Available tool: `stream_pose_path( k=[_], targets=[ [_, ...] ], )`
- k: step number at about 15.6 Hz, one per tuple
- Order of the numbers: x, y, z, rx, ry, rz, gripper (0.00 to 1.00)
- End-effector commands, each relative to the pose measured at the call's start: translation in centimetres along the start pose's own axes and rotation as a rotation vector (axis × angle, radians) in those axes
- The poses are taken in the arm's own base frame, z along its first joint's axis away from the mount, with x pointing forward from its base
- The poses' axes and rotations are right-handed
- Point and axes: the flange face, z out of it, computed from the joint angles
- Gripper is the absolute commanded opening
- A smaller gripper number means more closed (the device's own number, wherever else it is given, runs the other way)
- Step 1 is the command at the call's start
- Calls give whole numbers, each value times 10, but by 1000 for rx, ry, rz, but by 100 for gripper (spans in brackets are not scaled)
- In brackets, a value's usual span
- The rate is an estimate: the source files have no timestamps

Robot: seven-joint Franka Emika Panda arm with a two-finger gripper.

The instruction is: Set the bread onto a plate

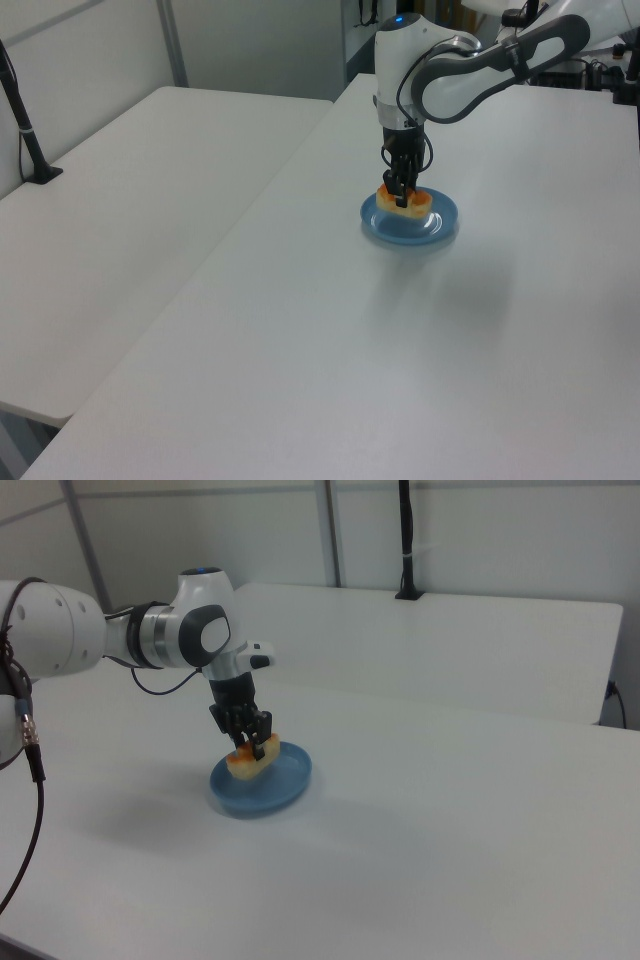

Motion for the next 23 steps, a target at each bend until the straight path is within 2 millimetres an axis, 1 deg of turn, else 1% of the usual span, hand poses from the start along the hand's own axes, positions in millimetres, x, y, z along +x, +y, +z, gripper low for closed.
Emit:
stream_pose_path(
  k=[1,3,5,6,7,9,10,11,14,15,16,19,20,21,22,23],
  targets=[
    [2,-3,-7,-19,20,23,92],
    [2,-2,-8,-30,23,23,98],
    [1,-5,-8,-33,24,21,99],
    [0,-5,-12,-32,28,23,99],
    [-1,-1,-21,-31,33,32,100],
    [-6,6,-54,-25,73,39,100],
    [-11,15,-70,-29,76,52,100],
    [-17,27,-91,-33,79,63,100],
    [-45,62,-168,-33,122,8,100],
    [-62,76,-201,-41,122,-43,100],
    [-75,81,-219,-47,110,-70,100],
    [-112,92,-263,-56,102,-100,100],
    [-120,93,-272,-54,100,-110,100],
    [-125,93,-279,-46,107,-113,100],
    [-130,100,-287,-31,121,-99,100],
    [-130,115,-292,-5,128,-73,100]
  ],
)
